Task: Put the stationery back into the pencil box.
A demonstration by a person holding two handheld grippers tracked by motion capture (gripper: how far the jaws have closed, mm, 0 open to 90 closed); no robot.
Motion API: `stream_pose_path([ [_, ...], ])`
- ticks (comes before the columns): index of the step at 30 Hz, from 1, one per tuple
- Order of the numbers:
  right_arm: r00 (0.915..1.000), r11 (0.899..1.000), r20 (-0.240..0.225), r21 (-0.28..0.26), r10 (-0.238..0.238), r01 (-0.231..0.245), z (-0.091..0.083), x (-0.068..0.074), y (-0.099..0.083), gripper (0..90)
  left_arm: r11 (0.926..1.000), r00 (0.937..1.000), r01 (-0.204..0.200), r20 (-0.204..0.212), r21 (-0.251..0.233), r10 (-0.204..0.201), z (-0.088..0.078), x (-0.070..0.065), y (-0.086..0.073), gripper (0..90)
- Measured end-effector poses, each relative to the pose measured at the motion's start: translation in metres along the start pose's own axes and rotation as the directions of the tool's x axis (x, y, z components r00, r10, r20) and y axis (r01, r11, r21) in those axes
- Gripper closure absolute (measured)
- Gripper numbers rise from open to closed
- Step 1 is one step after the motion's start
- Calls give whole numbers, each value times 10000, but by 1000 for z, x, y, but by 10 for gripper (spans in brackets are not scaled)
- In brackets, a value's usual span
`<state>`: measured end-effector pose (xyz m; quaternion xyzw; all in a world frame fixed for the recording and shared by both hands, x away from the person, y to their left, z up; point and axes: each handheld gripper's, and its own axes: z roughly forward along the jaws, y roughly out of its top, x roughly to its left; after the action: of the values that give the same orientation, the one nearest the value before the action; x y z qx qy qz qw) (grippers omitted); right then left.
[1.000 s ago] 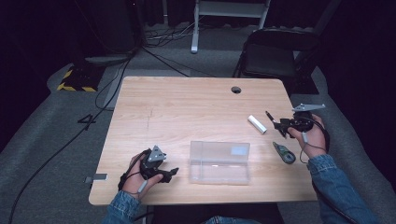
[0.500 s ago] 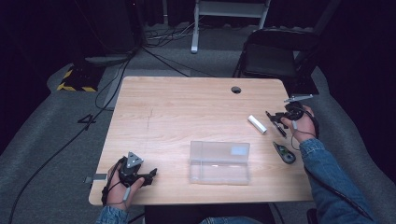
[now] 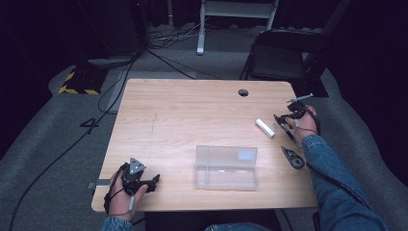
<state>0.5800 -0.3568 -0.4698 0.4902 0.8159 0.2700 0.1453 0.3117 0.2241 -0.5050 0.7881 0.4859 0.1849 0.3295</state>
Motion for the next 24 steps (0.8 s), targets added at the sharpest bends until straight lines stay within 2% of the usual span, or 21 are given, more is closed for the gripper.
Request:
stream_pose_path([
  [5, 10000, 9999, 77, 105, -26, 25, 5, 1, 2, 661, 9999, 9999, -159, -23, 40, 160, 0, 1, 1, 173],
  [8, 9998, 9996, 176, 267, 43, -47, 7, -1, 0, 671, 9999, 9999, -102, 50, 36, 102, 1, 0, 1, 169],
  [17, 9998, 9989, 200, 468, -72, 62, 7, 3, 0, 798, 9998, 9998, -176, 46, 41, 176, 1, 0, 2, 167],
  [21, 9993, 9981, 274, 580, -234, 218, 7, 4, 2, 804, 9998, 9998, -179, 69, 43, 179, 1, 0, 2, 167],
  [24, 9990, 9976, 399, 667, -192, 166, 7, 6, 3, 807, 9999, 9999, -159, 62, 35, 158, 1, 0, 1, 167],
])
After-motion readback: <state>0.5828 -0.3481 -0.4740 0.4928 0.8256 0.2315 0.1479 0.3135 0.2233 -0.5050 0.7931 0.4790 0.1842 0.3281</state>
